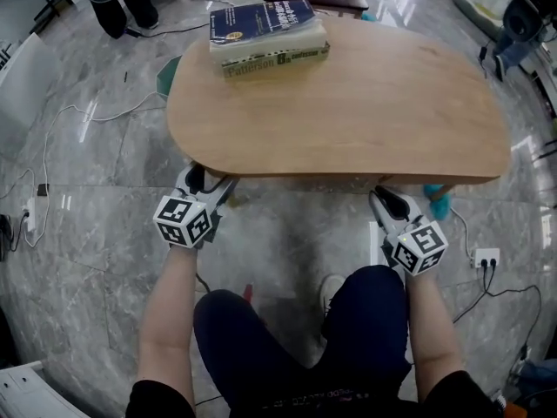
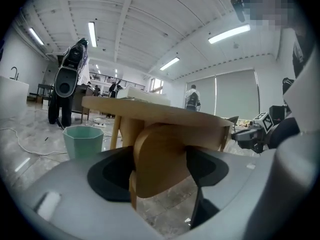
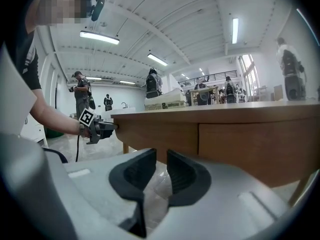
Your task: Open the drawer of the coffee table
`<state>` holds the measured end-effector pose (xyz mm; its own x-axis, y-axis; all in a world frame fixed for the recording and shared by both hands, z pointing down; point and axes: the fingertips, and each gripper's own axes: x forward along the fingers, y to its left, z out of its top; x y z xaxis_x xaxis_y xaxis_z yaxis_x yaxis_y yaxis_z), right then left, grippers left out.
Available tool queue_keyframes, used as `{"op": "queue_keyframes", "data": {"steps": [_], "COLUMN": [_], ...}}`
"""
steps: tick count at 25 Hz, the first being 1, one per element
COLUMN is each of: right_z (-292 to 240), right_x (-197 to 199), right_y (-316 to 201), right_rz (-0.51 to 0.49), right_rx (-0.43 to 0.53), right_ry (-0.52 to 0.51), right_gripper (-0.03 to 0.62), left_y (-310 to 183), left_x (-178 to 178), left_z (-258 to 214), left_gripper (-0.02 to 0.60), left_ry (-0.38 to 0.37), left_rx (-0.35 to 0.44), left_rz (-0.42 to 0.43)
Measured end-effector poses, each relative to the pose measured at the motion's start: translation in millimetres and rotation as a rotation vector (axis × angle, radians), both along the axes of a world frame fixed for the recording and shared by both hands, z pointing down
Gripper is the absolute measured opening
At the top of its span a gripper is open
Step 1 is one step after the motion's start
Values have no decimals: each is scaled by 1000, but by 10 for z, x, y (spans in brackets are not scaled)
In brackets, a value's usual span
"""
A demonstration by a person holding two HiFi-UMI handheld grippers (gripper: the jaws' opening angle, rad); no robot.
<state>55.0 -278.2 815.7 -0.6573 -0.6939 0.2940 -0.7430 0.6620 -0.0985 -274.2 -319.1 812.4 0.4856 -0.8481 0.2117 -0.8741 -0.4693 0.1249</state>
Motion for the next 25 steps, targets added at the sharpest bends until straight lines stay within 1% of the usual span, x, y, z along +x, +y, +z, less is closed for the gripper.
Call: {"op": "queue_keyframes", "data": {"steps": [3, 6, 7, 10, 13, 18, 22, 24, 25], "right_z": [17, 17, 10, -11, 6, -10, -30, -29, -23], "right_x": [-8, -30, -32, -11, 12, 45, 45, 28, 20], "right_y": [-40, -48, -46, -38, 6, 93, 89, 91, 88], "right_rz": [5, 6, 9, 25, 25, 8, 6, -9, -14], "right_rx": [-12, -16, -15, -16, -24, -15, -10, -4, -2], "right_ry": [6, 7, 3, -23, -32, -10, -9, 4, 11], "right_gripper": [52, 52, 52, 52, 52, 52, 52, 52, 52], "left_y": [19, 84, 102, 116, 124, 158, 164, 142, 131], "left_x": [52, 71, 71, 67, 68, 104, 85, 52, 46], "left_z": [17, 30, 31, 18, 9, 14, 21, 33, 39], "left_gripper": [335, 307, 291, 282, 281, 282, 277, 229, 224], "left_ry": [-9, -22, -26, -20, 1, -27, -38, -65, -79], "left_rx": [1, 1, -1, -16, -20, -34, -32, -31, -32], "left_rz": [15, 36, 46, 69, 92, 167, 201, 206, 213]}}
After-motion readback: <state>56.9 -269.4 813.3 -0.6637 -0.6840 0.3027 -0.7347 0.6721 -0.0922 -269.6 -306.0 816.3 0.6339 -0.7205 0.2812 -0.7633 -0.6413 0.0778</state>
